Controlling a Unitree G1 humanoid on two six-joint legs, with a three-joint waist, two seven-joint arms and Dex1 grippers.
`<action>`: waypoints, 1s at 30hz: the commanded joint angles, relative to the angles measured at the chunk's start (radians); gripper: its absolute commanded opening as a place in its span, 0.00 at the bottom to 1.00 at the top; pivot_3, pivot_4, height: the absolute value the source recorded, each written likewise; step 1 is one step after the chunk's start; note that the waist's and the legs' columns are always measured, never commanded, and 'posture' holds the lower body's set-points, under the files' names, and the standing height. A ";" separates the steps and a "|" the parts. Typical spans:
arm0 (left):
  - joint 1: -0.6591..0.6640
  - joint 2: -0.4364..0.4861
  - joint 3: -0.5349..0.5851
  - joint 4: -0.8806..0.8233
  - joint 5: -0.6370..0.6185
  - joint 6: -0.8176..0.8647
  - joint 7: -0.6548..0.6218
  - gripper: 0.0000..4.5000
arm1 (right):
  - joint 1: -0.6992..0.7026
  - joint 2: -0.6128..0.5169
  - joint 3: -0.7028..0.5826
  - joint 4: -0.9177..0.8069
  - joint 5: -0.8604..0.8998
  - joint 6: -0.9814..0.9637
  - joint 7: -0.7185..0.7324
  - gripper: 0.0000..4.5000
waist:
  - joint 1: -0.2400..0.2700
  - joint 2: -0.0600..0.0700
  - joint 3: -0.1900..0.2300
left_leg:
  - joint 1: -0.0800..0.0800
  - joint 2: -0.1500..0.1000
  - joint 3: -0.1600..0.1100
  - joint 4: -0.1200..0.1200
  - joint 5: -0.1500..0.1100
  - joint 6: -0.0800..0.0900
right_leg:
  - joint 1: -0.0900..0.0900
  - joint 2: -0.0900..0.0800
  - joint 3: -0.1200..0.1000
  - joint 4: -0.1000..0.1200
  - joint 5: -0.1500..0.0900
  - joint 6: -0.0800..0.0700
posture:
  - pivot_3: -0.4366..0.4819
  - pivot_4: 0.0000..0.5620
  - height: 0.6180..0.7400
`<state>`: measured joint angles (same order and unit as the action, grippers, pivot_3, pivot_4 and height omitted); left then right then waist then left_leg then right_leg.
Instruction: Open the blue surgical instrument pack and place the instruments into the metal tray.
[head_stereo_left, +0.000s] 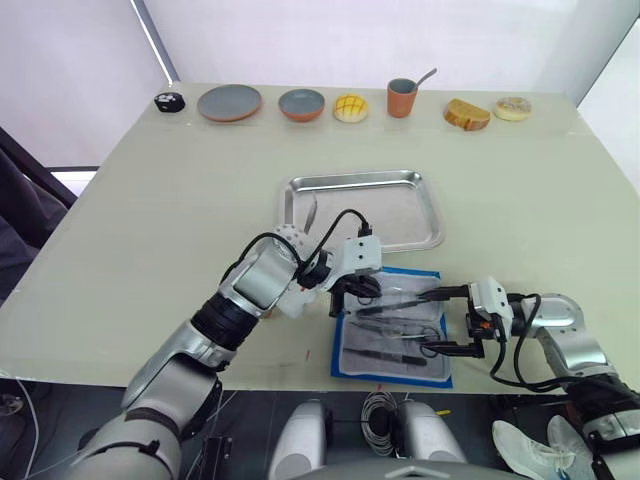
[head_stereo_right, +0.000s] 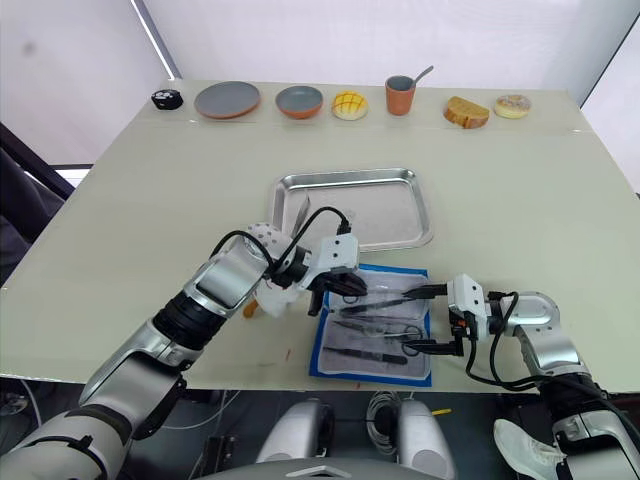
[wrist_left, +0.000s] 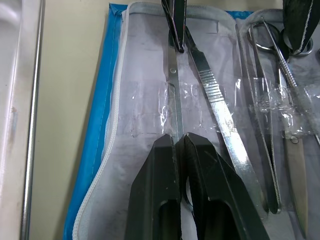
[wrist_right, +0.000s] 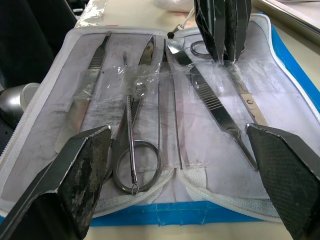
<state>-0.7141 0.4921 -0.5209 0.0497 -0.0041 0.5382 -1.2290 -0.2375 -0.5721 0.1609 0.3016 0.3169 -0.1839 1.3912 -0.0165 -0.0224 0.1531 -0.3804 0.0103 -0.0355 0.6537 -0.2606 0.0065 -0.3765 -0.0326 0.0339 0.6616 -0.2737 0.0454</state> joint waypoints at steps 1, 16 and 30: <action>-0.026 0.016 0.015 -0.047 -0.008 0.026 -0.012 0.00 | 0.026 -0.002 0.029 0.037 -0.048 0.028 -0.010 1.00 | 0.000 0.000 0.000 | 0.000 0.000 0.000 0.000 0.000 0.000 | 0.000 0.000 0.000 0.000 0.000 0.000 | 0.48 0.27 1.00; -0.059 0.078 0.035 -0.089 -0.041 0.103 -0.050 0.00 | 0.025 -0.008 0.051 0.060 -0.084 0.027 -0.028 1.00 | -0.002 0.000 0.000 | 0.000 0.000 0.000 0.000 0.000 0.000 | 0.000 0.000 0.000 0.000 0.000 0.000 | 0.48 0.27 1.00; 0.010 0.269 0.119 -0.180 -0.110 0.121 -0.088 0.00 | 0.016 -0.013 0.055 0.078 -0.089 0.022 -0.022 1.00 | -0.005 0.000 0.000 | 0.001 0.001 0.000 0.000 0.000 0.000 | 0.000 0.001 0.001 0.001 0.000 0.000 | 0.48 0.27 1.00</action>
<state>-0.7018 0.7394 -0.4604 -0.0857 -0.0934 0.6538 -1.3128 -0.2497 -0.5735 0.1813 0.3036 0.3034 -0.1854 1.3848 -0.0216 -0.0224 0.1531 -0.3796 0.0117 -0.0352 0.6537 -0.2606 0.0065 -0.3767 -0.0318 0.0348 0.6623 -0.2738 0.0452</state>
